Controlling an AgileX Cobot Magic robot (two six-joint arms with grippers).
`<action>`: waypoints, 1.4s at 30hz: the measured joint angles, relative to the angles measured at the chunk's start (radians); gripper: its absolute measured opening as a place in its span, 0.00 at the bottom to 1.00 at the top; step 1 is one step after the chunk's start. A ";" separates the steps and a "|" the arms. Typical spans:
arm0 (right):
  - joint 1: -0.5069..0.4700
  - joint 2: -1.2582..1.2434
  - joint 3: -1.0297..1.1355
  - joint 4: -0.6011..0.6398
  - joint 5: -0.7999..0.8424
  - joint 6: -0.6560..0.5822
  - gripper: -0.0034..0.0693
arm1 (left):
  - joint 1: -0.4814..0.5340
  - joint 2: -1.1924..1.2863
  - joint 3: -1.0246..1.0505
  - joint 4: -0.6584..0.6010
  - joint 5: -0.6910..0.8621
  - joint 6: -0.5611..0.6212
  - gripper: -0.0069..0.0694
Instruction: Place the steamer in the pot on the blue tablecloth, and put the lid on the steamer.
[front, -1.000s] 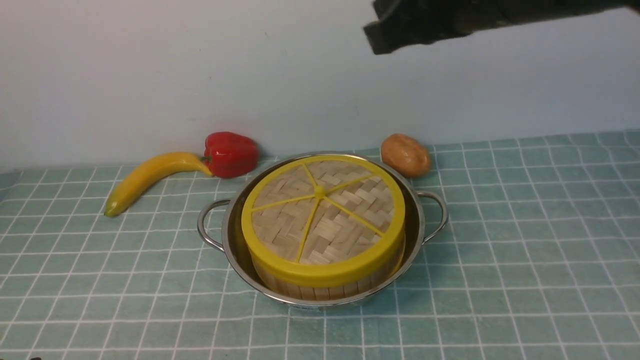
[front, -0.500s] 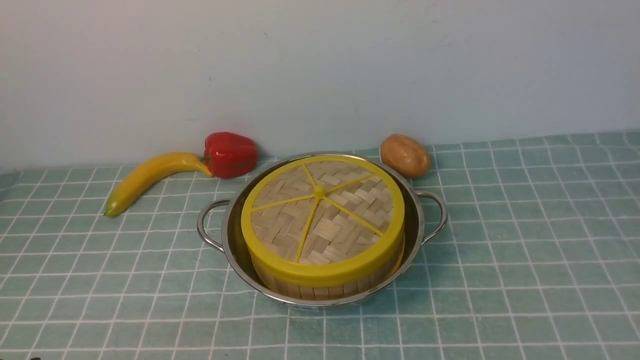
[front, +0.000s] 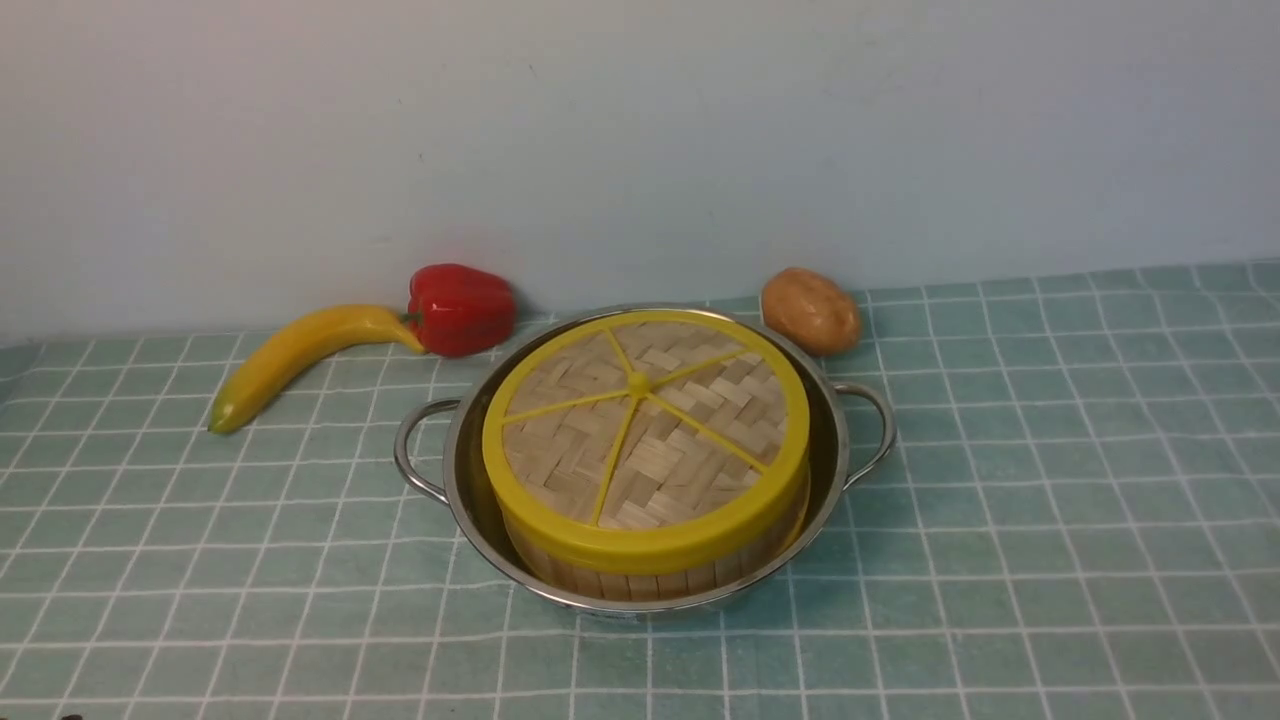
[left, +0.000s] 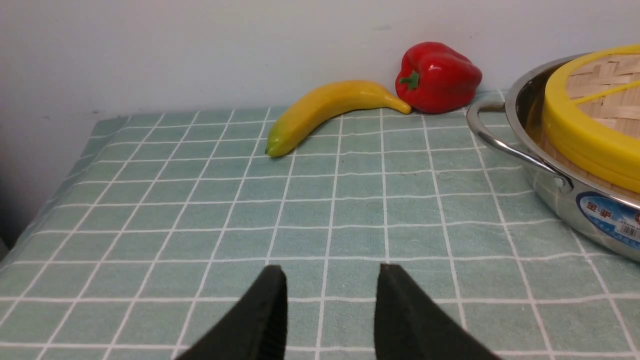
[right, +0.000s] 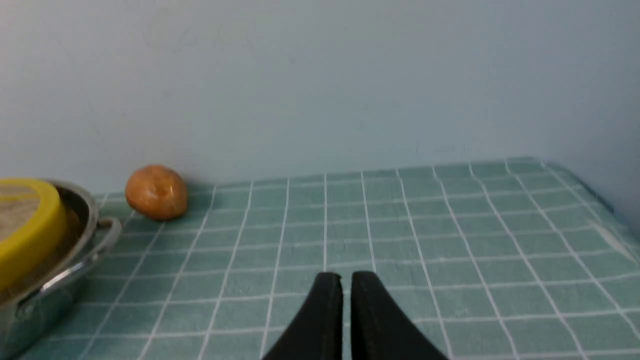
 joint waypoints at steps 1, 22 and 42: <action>0.000 -0.007 0.027 -0.001 -0.003 0.000 0.12 | 0.000 0.000 0.000 0.000 0.000 0.000 0.41; 0.004 -0.101 0.043 -0.001 0.074 -0.019 0.19 | 0.000 0.000 0.000 0.000 0.000 0.000 0.41; 0.060 -0.108 0.044 0.188 0.098 -0.317 0.26 | 0.000 0.000 0.000 0.000 0.000 0.000 0.41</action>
